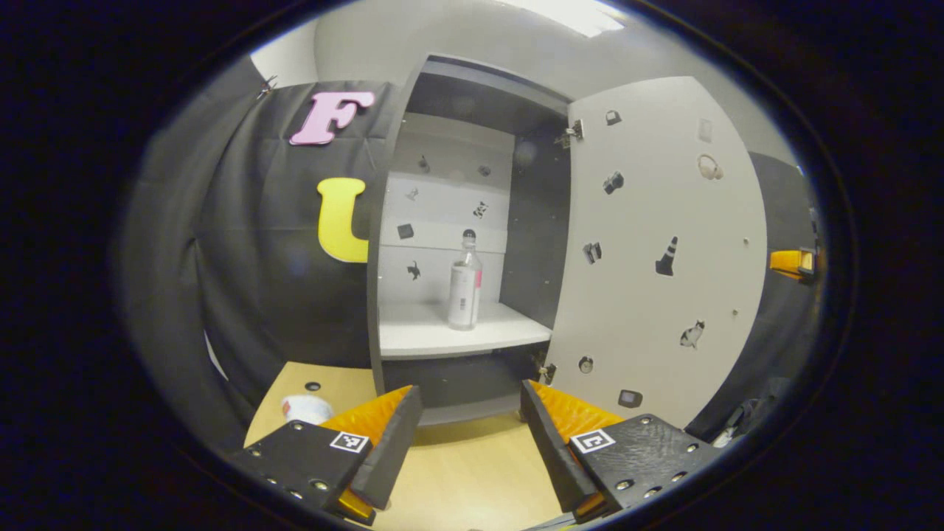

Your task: Open the cabinet door with the right hand, grasp the bottle in the cabinet with the left hand and place it on the coaster, then close the cabinet door with the right hand.

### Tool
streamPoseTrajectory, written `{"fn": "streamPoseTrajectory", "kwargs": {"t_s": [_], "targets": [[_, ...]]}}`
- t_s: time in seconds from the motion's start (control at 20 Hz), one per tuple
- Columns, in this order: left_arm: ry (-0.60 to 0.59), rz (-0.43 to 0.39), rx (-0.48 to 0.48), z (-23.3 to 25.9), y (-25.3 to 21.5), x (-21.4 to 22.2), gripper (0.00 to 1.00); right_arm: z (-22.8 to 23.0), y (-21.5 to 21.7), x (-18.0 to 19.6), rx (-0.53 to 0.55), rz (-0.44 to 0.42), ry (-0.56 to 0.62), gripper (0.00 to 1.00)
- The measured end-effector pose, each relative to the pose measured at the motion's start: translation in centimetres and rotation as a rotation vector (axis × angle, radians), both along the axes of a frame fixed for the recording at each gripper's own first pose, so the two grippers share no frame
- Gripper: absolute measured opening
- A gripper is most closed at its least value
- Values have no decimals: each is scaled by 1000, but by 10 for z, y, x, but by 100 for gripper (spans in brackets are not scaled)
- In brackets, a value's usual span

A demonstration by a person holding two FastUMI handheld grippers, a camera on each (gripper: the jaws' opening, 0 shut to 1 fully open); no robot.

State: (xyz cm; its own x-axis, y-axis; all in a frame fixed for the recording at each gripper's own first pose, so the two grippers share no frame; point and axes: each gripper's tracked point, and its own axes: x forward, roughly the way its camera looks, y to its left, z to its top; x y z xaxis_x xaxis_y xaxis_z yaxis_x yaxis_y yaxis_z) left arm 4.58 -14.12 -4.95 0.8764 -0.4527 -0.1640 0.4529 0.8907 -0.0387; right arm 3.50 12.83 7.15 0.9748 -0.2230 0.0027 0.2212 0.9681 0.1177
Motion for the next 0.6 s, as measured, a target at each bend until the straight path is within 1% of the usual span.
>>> {"fn": "streamPoseTrajectory", "kwargs": {"t_s": [0.05, 0.15, 0.2, 0.25, 0.3, 0.35, 0.4, 0.45, 0.55, 0.6], "targets": [[-14, -12, -4, 7, 1, 7, 82, 0, -5, 0, -14, -30, 5, 2], [-34, -15, -17, 17, 3, 18, 84, 0, -18, 0, -24, -101, 3, 3], [-44, -17, -27, 23, 3, 24, 83, -1, -23, 3, -16, -123, 4, 0], [-51, -17, -36, 28, 2, 31, 83, -3, -26, 9, 5, -131, 5, 7], [-58, -18, -42, 32, 0, 40, 83, -3, -26, 16, 28, -123, 3, 9], [-65, -13, -42, 36, -2, 50, 83, -7, -26, 27, 46, -107, 7, 22], [-71, -8, -38, 39, -2, 59, 82, -10, -32, 35, 48, -110, 12, 31], [-76, 0, -32, 42, -4, 69, 83, -12, -41, 42, 29, -123, 16, 29], [-57, 21, -34, 44, -9, 82, 83, -19, -58, 59, 3, -150, 31, 39], [-44, 32, -57, 45, -15, 91, 83, -22, -59, 67, 11, -146, 43, 60]]}}
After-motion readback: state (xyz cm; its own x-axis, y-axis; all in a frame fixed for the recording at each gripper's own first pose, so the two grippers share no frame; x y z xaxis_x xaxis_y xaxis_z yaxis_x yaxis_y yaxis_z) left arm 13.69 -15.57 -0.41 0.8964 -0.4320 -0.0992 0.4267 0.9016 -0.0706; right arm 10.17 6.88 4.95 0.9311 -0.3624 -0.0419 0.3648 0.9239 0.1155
